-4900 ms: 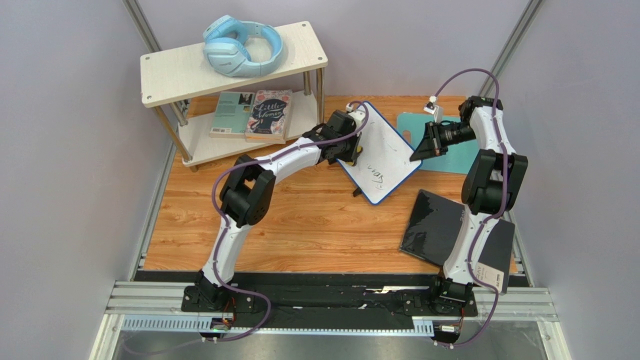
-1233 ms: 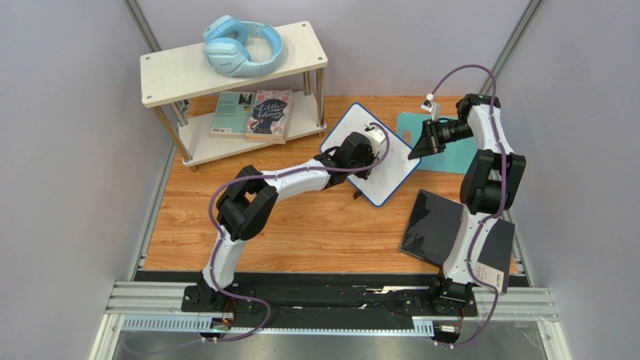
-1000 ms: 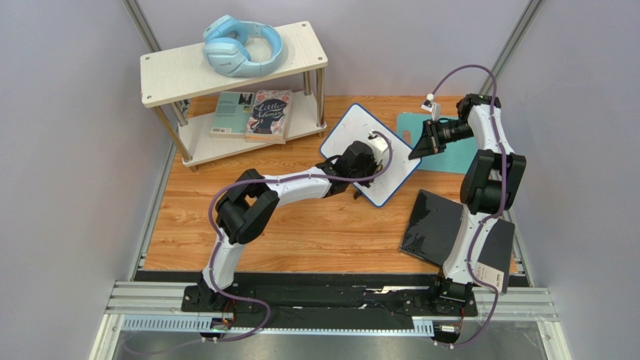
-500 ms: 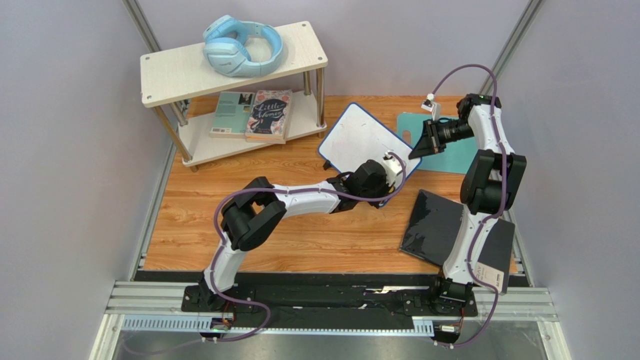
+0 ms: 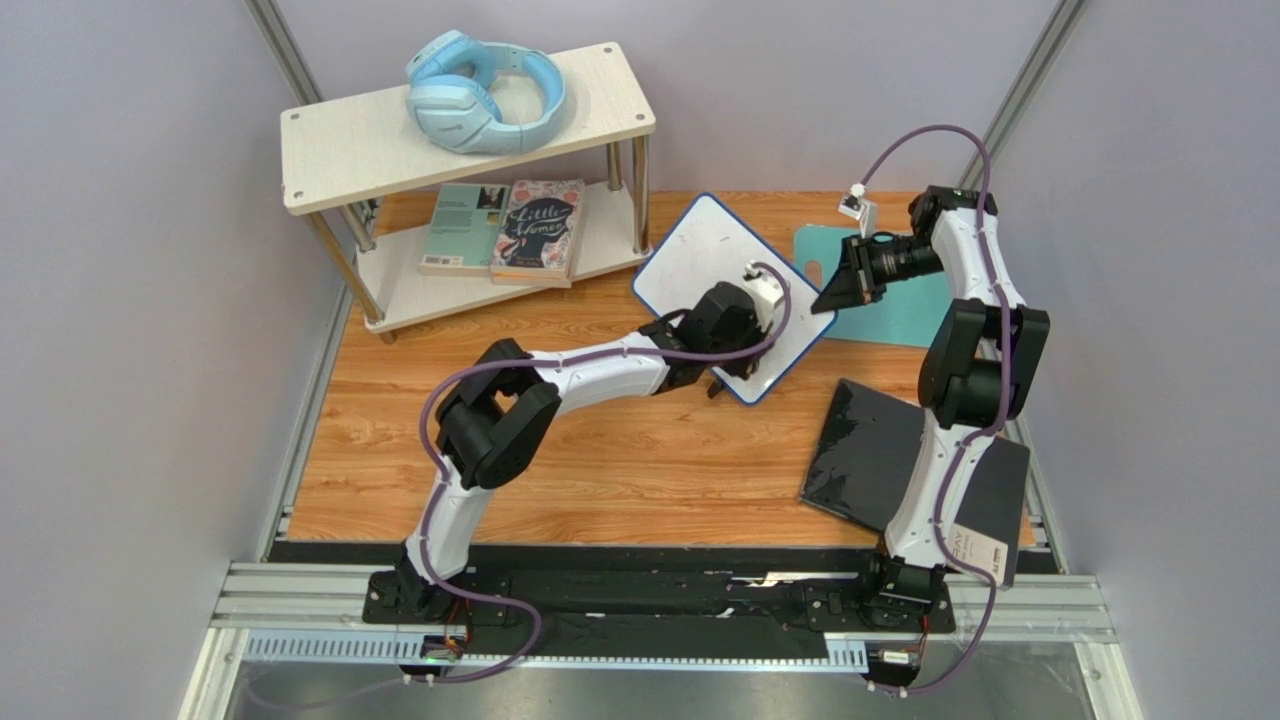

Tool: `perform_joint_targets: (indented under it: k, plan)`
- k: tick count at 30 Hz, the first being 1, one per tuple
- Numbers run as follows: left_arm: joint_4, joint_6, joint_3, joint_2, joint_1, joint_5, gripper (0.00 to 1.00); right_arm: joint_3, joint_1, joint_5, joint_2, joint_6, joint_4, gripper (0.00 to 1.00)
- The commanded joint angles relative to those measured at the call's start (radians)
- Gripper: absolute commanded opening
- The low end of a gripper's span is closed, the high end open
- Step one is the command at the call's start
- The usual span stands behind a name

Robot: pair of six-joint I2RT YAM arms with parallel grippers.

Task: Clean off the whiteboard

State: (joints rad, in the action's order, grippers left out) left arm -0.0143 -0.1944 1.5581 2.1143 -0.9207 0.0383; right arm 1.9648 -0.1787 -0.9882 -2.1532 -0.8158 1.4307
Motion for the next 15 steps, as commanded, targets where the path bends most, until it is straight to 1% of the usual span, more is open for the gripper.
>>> perform_joint_targets:
  k: [1,5,8,10,11,12,14,15]
  plan:
    - [0.054,-0.027,0.066,0.023,0.082,0.092,0.0,0.028,0.004,0.114,0.001,-0.086,0.235,0.0]
    - [0.028,-0.016,0.106,0.042,0.095,0.126,0.0,0.026,0.004,0.12,0.007,-0.088,0.237,0.0]
    - [-0.005,-0.004,0.158,0.067,0.102,0.121,0.0,0.026,0.004,0.118,0.013,-0.088,0.235,0.0]
    - [-0.027,0.015,0.226,0.084,0.102,0.101,0.0,0.026,0.004,0.118,0.015,-0.088,0.237,0.0]
    - [-0.071,0.019,0.258,0.108,0.102,0.08,0.0,0.026,0.004,0.118,0.016,-0.088,0.235,0.0]
    - [-0.093,0.023,0.333,0.125,0.1,0.065,0.0,0.026,0.004,0.118,0.018,-0.088,0.237,0.0]
    - [-0.183,0.041,0.419,0.174,0.102,0.01,0.0,0.025,0.004,0.121,0.019,-0.089,0.237,0.0]
    - [-0.214,0.05,0.503,0.191,0.102,-0.009,0.0,0.025,0.004,0.125,0.021,-0.089,0.235,0.0]
